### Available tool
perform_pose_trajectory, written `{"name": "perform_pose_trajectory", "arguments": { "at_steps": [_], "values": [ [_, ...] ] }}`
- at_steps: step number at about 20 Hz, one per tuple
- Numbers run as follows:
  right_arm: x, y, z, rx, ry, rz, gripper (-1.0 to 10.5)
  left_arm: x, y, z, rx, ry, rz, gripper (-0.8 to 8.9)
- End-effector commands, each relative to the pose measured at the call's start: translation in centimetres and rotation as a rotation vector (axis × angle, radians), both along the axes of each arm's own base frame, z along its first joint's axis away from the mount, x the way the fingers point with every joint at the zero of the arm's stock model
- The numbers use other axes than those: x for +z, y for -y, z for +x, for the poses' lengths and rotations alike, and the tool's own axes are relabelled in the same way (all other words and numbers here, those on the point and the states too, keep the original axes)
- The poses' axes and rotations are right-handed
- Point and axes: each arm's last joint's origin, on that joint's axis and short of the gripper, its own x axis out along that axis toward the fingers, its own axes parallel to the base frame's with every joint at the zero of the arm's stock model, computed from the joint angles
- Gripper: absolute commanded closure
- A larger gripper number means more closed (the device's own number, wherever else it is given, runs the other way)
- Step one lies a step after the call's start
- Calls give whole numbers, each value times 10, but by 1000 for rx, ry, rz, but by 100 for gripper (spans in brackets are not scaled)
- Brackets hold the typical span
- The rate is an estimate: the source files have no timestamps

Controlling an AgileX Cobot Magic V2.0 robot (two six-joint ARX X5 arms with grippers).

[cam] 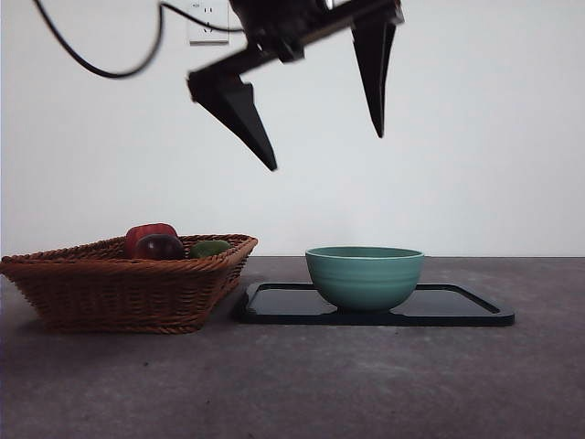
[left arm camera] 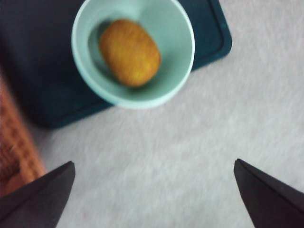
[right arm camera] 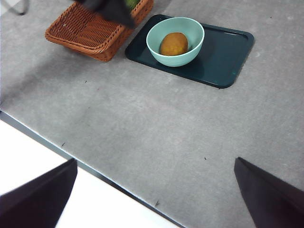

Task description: Pick up the wifruite, put it on the bowl, pick up the plate, put it on desk

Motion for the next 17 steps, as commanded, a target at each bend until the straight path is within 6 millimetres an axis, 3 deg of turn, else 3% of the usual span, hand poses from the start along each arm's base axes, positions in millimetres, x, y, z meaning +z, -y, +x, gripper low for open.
{"name": "perform_pose_trajectory", "arguments": {
  "at_steps": [1, 7, 17],
  "values": [
    [2, 0, -1, 0, 1, 12, 349, -1, 15, 23, -12, -12, -9, 161],
    [2, 0, -1, 0, 1, 11, 349, -20, 44, 65, -23, -2, 2, 161],
    [0, 1, -2, -4, -22, 8, 349, -83, 64, 89, -36, -13, 92, 161]
  ]
}}
